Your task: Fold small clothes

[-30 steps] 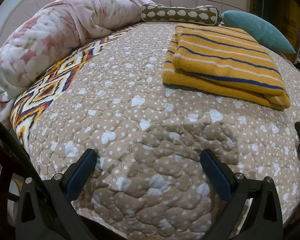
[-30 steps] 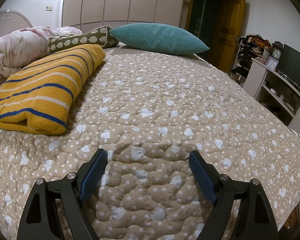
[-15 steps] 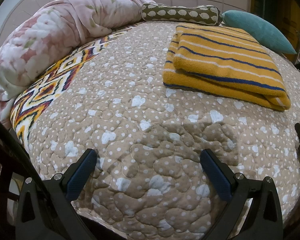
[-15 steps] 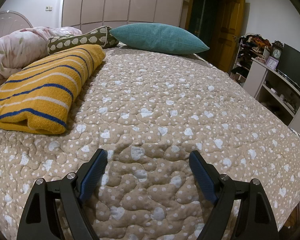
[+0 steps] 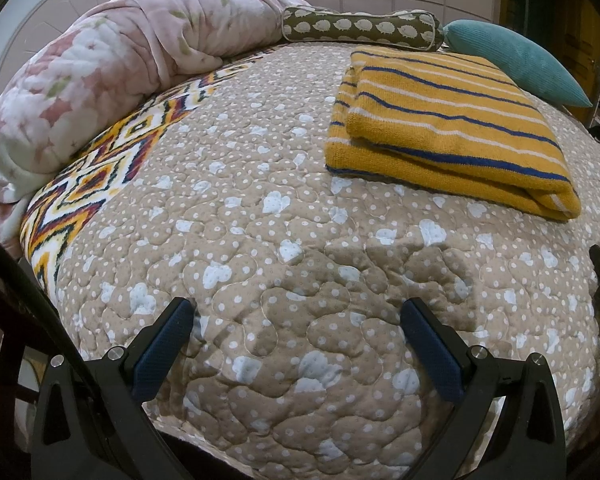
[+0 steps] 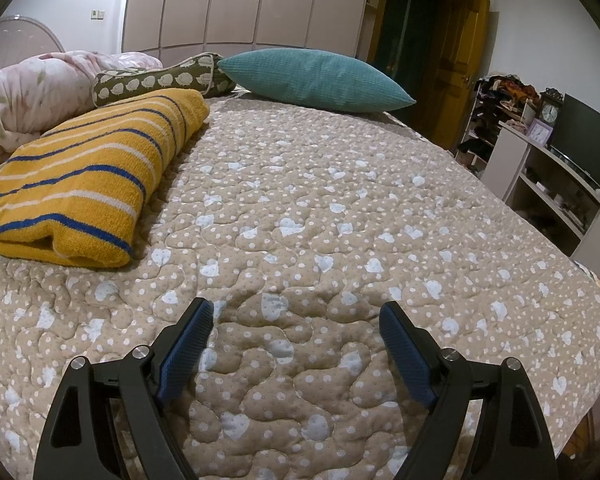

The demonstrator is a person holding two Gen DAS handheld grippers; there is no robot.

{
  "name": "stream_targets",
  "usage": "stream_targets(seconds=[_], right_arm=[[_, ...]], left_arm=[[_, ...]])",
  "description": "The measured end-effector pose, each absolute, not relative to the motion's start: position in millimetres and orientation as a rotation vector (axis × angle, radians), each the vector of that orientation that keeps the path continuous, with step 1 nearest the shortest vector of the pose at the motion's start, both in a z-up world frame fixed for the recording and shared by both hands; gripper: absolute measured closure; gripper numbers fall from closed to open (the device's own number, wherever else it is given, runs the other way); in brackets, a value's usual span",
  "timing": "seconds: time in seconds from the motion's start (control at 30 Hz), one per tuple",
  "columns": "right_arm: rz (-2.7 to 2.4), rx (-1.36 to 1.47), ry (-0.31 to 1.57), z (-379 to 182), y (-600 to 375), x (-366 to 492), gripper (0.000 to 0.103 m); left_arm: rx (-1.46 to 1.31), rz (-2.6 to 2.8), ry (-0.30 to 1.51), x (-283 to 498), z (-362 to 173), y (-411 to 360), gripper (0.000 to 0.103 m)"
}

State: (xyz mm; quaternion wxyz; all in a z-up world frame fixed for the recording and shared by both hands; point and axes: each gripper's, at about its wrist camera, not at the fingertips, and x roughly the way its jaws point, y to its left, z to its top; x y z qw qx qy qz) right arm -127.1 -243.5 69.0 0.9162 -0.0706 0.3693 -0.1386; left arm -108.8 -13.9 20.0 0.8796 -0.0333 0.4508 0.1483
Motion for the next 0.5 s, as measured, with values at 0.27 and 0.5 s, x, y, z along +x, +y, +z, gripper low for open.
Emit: stream_targets(seconds=[0.27,0.5], right_arm=[[-0.294,-0.154,0.756,69.3,-242.2,-127.6,0.014],[-0.295,-0.151,0.76,69.4,-242.3,-127.3,0.013]], left_arm=[[-0.069,0.31,0.941,-108.8,19.9,-14.5,0.0],[-0.066,0.305,0.941,-108.4,19.9,-15.1,0.0]])
